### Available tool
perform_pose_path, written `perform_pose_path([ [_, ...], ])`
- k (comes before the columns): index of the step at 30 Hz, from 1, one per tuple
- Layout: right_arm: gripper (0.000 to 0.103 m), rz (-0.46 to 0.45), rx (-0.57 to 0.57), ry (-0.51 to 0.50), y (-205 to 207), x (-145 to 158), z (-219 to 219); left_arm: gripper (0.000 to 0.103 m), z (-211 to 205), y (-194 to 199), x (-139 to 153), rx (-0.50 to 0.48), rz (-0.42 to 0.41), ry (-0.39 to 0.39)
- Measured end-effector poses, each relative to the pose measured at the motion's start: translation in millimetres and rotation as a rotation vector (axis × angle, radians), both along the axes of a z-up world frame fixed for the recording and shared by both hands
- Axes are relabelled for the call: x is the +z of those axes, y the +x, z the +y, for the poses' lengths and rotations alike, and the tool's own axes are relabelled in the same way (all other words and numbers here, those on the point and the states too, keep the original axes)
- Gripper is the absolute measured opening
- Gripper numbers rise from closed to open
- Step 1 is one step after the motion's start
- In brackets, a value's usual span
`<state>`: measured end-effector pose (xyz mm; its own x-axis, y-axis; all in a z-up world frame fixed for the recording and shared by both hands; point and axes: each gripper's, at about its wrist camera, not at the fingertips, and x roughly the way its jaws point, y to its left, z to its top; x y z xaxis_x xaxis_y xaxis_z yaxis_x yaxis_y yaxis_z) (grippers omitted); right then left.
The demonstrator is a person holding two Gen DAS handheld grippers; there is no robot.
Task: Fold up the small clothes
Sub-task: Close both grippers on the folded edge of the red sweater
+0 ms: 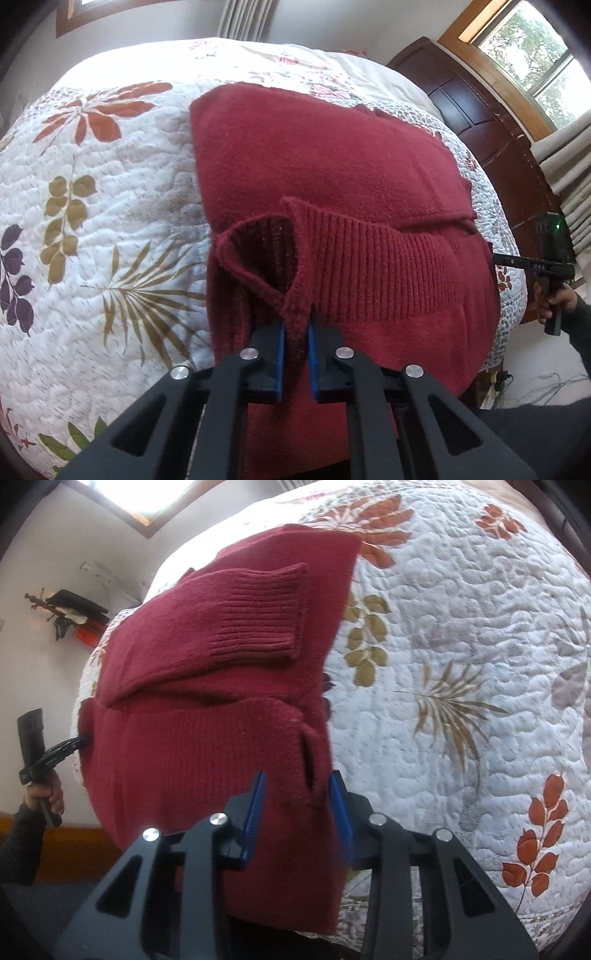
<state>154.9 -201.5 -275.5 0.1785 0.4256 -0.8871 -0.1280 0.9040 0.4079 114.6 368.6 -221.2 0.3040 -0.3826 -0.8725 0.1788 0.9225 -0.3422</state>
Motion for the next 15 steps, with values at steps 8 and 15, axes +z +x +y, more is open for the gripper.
perform_pose_path([
  [8, 0.020, -0.005, 0.010, -0.017, -1.7, -4.1, -0.4, 0.009, -3.9, 4.7, -1.5, -0.003, 0.009, -0.033],
  [15, 0.008, -0.043, 0.011, -0.031, -13.7, 15.1, 6.4, 0.008, -6.2, -4.2, 13.3, 0.019, -0.041, -0.015],
])
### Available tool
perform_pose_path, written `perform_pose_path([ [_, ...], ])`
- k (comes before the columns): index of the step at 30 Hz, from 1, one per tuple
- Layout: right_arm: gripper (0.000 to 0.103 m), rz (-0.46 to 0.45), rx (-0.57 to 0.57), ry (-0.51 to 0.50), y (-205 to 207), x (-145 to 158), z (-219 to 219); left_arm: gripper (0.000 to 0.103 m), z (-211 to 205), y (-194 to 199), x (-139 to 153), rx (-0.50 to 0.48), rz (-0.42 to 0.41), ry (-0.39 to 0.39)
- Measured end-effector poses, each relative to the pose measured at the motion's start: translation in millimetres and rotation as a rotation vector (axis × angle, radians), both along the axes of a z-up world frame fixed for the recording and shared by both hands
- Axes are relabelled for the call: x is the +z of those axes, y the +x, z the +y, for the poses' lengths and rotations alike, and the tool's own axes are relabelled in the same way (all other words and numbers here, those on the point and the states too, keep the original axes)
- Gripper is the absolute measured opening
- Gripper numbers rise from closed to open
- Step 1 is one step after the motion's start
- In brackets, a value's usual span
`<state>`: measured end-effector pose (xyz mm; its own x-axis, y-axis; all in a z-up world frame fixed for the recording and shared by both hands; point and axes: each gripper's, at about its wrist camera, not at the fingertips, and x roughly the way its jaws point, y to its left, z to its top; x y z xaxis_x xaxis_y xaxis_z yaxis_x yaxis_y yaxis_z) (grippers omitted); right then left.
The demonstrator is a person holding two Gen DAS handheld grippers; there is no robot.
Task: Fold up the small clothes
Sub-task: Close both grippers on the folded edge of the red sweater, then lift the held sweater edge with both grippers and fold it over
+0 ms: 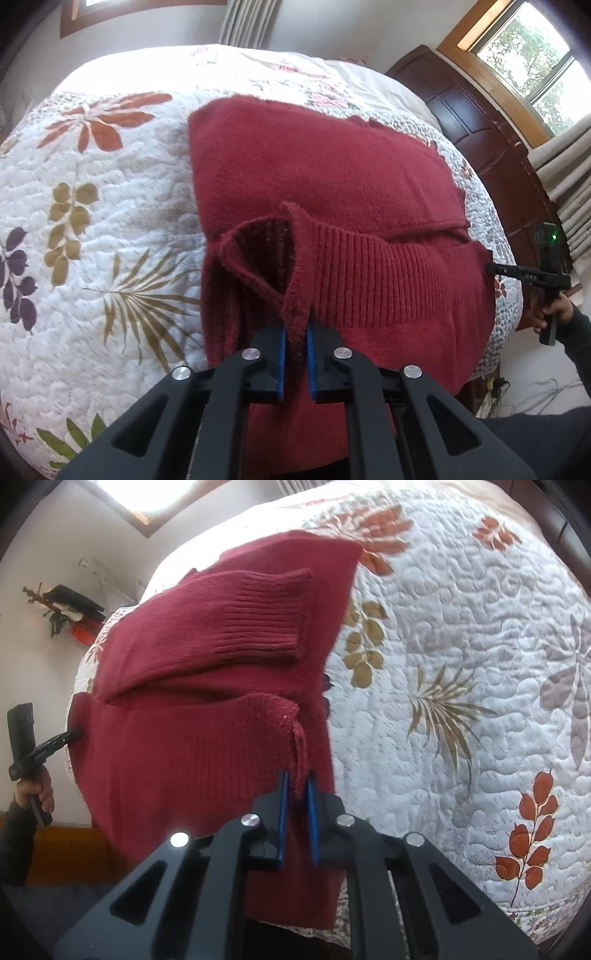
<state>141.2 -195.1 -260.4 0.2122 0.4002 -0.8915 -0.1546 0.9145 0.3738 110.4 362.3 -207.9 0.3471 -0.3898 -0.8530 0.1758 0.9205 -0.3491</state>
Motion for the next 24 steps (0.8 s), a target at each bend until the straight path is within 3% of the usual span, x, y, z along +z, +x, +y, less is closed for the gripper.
perform_pose_path([
  [7, 0.007, -0.067, -0.033, 0.016, -10.3, 31.2, -7.4, 0.008, 6.9, -18.0, 29.1, 0.050, -0.087, -0.014],
  [14, 0.007, -0.085, -0.067, 0.025, -13.6, 52.4, -13.1, 0.008, -6.0, -19.3, 63.2, 0.037, -0.147, 0.018],
  [21, 0.006, -0.144, -0.074, 0.024, 4.4, 98.4, -12.7, 0.008, -17.7, -12.9, 120.7, 0.018, -0.232, 0.027],
  [24, 0.000, -0.172, -0.084, 0.017, 25.6, 112.7, -13.5, 0.008, -17.3, -3.8, 138.1, 0.008, -0.260, 0.043],
])
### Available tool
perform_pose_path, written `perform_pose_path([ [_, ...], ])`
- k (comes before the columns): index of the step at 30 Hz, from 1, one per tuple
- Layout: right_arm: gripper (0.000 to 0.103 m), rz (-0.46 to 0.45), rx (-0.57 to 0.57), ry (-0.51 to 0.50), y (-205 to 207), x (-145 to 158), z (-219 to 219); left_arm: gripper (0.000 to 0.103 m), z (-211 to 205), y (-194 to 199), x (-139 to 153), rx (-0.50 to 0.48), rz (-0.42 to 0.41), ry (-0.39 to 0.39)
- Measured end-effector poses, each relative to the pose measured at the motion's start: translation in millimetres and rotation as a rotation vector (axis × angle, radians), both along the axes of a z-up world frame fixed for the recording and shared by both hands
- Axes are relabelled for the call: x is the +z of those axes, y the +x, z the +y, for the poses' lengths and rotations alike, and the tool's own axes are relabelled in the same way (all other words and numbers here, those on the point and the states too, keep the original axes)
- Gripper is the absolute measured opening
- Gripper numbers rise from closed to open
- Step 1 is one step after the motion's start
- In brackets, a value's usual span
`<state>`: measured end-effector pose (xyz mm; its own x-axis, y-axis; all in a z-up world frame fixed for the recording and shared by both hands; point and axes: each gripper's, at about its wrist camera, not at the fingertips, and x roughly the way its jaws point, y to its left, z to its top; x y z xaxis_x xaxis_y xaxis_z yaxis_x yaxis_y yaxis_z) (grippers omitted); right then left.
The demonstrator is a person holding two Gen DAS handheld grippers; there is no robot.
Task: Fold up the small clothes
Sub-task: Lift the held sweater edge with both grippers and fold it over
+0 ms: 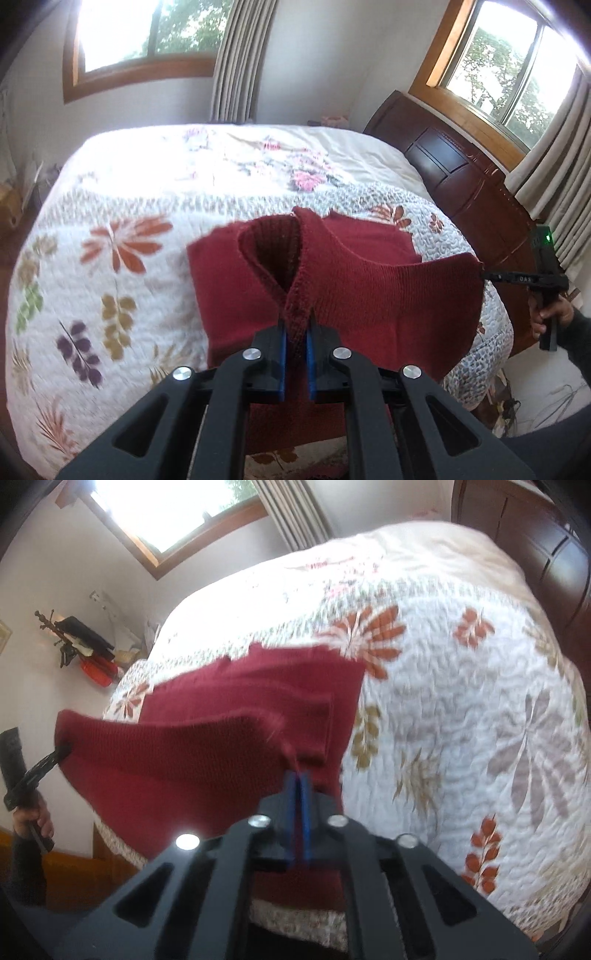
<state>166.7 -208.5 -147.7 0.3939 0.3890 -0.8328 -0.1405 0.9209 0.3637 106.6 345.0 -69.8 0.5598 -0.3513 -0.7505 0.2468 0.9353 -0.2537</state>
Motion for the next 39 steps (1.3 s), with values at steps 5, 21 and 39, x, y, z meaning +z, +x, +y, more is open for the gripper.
perform_pose_path([
  [5, 0.000, 0.010, -0.017, 0.041, 42.2, 5.3, -5.8, 0.008, -3.0, 21.4, 11.2, -0.035, -0.023, 0.024],
  [21, 0.038, 0.176, 0.068, -0.051, 61.8, -103.3, 23.0, 0.008, 20.8, 44.4, -57.1, 0.001, 0.142, 0.020],
  [39, 0.024, 0.163, 0.126, -0.082, 72.7, -112.2, 37.9, 0.008, 19.2, 51.6, -67.0, -0.008, 0.180, 0.046],
])
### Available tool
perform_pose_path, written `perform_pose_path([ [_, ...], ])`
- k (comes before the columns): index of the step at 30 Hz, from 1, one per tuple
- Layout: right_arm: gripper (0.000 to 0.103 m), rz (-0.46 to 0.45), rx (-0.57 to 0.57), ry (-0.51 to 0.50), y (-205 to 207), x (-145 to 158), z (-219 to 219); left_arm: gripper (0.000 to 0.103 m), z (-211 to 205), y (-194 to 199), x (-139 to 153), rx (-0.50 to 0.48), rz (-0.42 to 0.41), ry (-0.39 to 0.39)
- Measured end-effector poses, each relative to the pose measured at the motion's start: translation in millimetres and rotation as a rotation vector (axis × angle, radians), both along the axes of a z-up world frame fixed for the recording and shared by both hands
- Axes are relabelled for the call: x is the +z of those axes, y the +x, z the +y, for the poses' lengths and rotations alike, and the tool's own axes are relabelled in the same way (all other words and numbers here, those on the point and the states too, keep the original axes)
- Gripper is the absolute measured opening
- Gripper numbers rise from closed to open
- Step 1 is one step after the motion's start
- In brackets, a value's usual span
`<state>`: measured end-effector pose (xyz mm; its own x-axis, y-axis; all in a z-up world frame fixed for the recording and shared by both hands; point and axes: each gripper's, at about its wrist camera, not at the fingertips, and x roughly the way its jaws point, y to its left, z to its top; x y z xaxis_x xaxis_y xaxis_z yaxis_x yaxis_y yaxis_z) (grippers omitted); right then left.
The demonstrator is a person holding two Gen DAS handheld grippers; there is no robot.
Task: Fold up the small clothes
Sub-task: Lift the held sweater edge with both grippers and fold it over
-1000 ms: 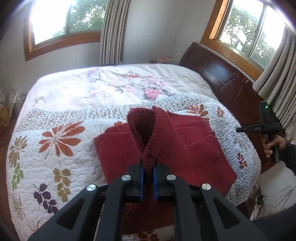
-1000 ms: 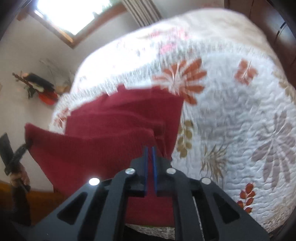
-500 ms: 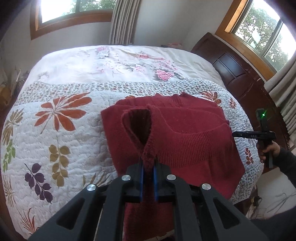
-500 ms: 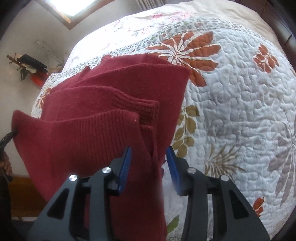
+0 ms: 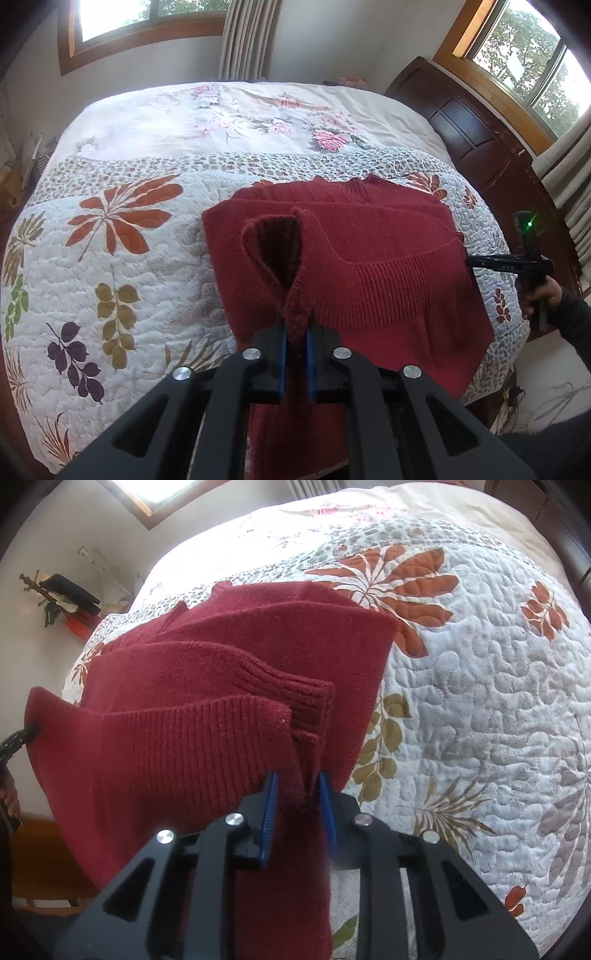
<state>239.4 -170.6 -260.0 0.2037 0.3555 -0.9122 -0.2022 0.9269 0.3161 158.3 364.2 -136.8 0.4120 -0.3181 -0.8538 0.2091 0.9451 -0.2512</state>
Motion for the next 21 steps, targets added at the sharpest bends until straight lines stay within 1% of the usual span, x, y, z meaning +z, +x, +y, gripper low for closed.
perform_pose_path([
  [2, 0.016, -0.005, 0.004, -0.001, 0.1, 1.3, 1.9, 0.008, 0.9, 0.0, -1.7, 0.001, 0.005, -0.002],
  [3, 0.007, -0.010, 0.010, -0.004, -0.9, 3.6, 2.5, 0.008, 1.5, 0.1, -3.0, 0.003, 0.008, -0.004],
  [6, 0.006, -0.030, 0.037, 0.000, -3.6, 12.4, 5.8, 0.008, 3.2, 0.8, -6.7, 0.009, 0.016, -0.011],
  [8, 0.008, -0.030, 0.048, 0.006, -4.9, 13.4, 7.6, 0.008, 3.5, 0.3, -8.2, 0.012, 0.019, -0.014],
  [10, 0.018, -0.017, 0.047, 0.009, -3.2, 8.8, 9.0, 0.008, 3.6, 0.1, -9.5, 0.011, 0.021, -0.013],
  [11, 0.018, -0.012, 0.047, 0.010, -1.9, 5.8, 10.1, 0.008, 3.4, 0.1, -10.1, 0.012, 0.021, -0.011],
  [12, 0.013, -0.011, 0.047, 0.006, -1.7, 4.7, 10.6, 0.008, 3.1, 0.0, -10.2, 0.011, 0.021, -0.009],
  [13, 0.006, -0.016, 0.046, 0.002, -1.8, 5.3, 12.0, 0.008, 3.0, -0.3, -9.6, 0.011, 0.020, -0.005],
  [15, 0.005, -0.028, 0.021, 0.033, -3.1, 13.9, 7.3, 0.008, 3.2, -1.3, -6.1, 0.012, 0.011, -0.002],
  [17, 0.005, -0.050, 0.007, 0.044, -5.9, 26.2, 3.0, 0.008, 2.5, -4.9, 2.9, 0.013, -0.013, 0.010],
  [21, 0.005, -0.115, -0.014, 0.061, -15.5, 63.3, -2.7, 0.008, -3.2, -10.3, 24.8, 0.007, -0.066, 0.020],
])
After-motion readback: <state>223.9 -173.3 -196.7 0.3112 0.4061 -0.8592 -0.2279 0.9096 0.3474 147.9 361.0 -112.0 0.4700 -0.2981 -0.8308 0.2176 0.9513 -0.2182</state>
